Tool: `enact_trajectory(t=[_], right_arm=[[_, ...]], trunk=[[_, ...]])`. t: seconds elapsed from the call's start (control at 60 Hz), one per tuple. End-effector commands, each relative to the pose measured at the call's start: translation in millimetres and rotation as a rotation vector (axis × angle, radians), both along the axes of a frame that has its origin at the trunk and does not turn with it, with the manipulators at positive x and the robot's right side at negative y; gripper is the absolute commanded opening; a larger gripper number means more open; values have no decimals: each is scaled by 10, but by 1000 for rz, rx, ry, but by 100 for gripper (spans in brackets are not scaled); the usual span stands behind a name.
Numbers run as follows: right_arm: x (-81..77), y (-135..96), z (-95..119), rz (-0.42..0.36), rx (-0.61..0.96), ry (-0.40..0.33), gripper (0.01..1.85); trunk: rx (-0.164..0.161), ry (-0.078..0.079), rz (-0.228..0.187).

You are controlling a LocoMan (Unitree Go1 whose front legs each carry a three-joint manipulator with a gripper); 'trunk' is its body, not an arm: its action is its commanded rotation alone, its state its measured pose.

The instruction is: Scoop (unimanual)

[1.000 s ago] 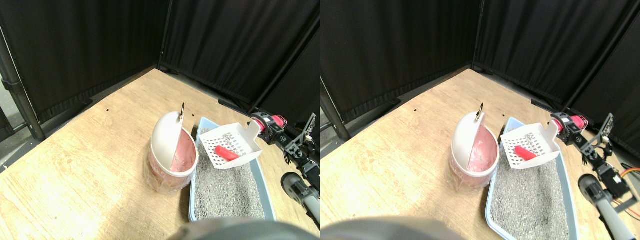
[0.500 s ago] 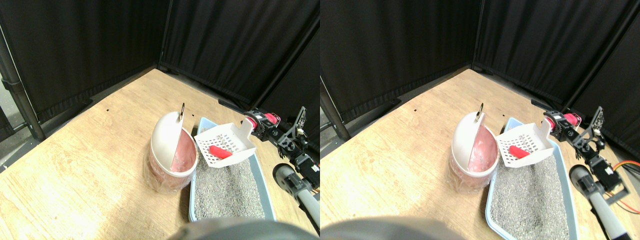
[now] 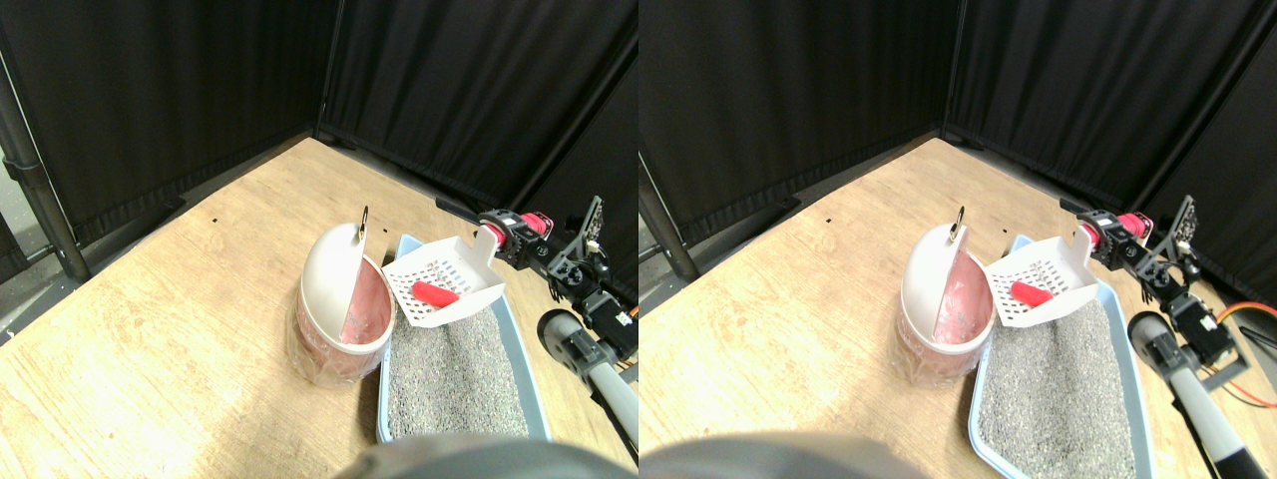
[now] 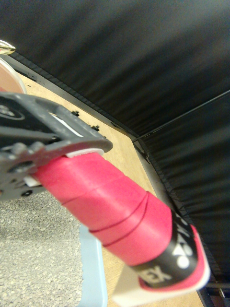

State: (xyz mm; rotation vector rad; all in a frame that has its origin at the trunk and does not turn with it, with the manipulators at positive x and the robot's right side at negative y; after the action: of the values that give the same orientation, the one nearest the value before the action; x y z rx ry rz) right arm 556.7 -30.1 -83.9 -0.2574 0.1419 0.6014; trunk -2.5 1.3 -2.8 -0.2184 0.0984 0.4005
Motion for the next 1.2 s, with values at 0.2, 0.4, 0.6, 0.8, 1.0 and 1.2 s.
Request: enact_trajectory(t=[0.2,0.4,0.6,0.8,1.0,1.2], right_arm=[[-16,108,136,75,-41,-78,5],[-57,143,186,64,-81,-65,5],[-105,184,274,53,-134,-65,5],[-127,206,368,53,-160,-58,5],[-121,196,369,29,-192,-51,5],[-136,188,345,29,-227,-74,5]], trunk=[[1,-9,55],[1,-12,57],[-2,-22,63],[-5,-27,66],[-6,-27,67],[-5,-24,61]])
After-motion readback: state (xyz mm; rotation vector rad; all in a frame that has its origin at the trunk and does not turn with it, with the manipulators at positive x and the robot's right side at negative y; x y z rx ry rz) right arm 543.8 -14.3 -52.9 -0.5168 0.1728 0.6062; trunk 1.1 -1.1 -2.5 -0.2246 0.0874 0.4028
